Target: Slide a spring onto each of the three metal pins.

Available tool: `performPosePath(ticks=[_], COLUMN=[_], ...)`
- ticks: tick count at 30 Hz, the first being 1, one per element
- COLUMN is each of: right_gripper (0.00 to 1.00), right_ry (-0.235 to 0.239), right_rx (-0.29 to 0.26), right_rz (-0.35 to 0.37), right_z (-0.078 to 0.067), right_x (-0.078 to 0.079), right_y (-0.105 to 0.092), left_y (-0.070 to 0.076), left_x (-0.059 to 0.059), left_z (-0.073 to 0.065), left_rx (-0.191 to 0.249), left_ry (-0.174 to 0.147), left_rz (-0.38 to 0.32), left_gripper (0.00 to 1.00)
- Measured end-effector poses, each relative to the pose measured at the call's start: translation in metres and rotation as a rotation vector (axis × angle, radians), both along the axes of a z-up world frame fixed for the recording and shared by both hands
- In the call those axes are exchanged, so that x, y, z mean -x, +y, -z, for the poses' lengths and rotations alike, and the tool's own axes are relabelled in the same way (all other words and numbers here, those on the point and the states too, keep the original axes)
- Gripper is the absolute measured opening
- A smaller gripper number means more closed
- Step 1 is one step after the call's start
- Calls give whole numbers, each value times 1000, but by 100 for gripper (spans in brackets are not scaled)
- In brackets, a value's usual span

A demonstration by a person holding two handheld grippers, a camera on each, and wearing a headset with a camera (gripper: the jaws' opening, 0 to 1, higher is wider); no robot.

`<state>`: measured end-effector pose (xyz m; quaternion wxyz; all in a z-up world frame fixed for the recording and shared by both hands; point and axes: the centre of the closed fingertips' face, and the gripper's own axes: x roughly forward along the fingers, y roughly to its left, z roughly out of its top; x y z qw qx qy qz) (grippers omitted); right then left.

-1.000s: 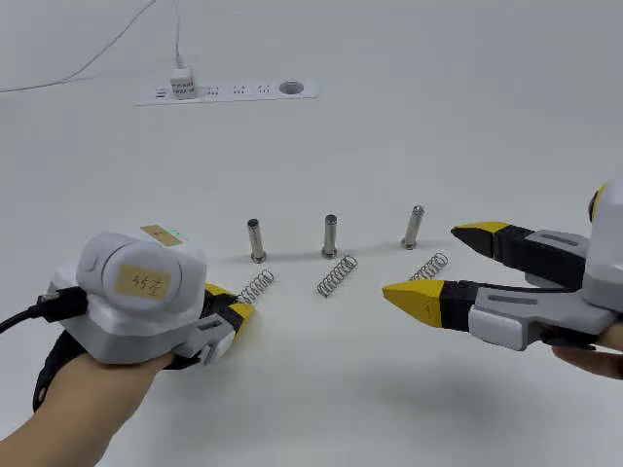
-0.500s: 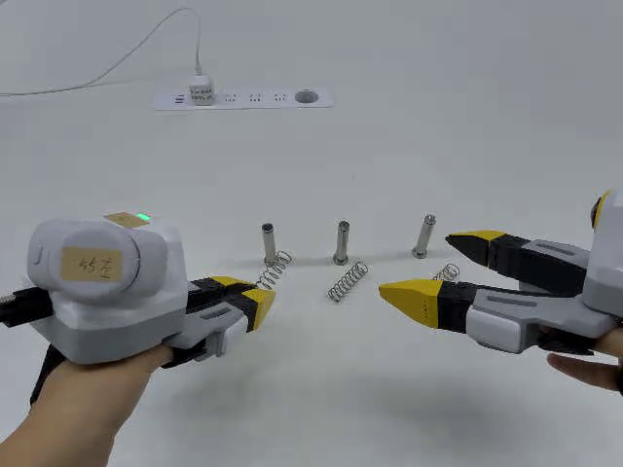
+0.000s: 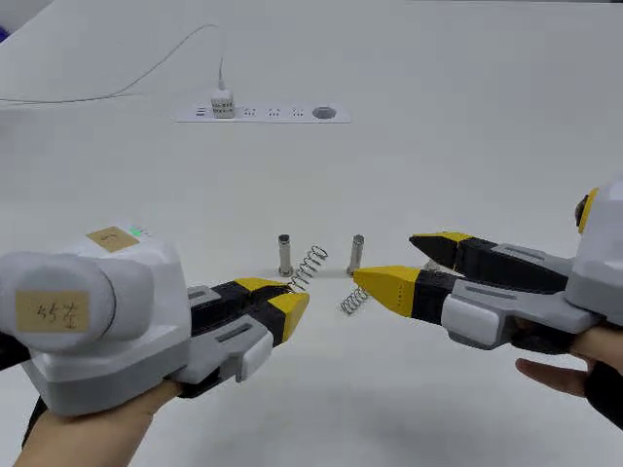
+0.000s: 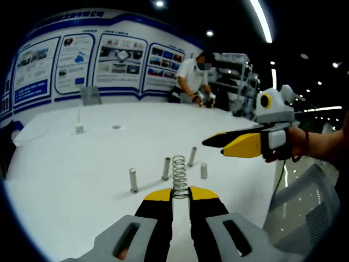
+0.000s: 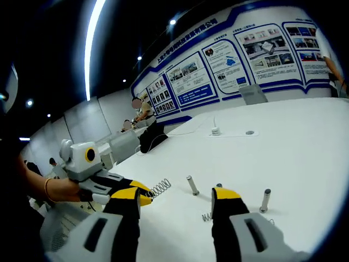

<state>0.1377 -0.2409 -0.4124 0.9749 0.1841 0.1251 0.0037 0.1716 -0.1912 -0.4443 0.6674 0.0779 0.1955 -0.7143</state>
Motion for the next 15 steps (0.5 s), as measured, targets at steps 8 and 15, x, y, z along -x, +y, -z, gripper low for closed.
performPosePath(ticks=[8, 15], right_gripper=[43, 32], right_ry=[-35, -56], right_rx=[-74, -147], right_rz=[-25, -33], right_z=[-6, -9], right_x=[-7, -8], right_y=[13, 20], left_y=[4, 5], left_x=[12, 20], left_z=[-12, -19], left_rx=[52, 95], left_ry=[-15, -12], left_rz=[19, 35], left_gripper=[10, 10])
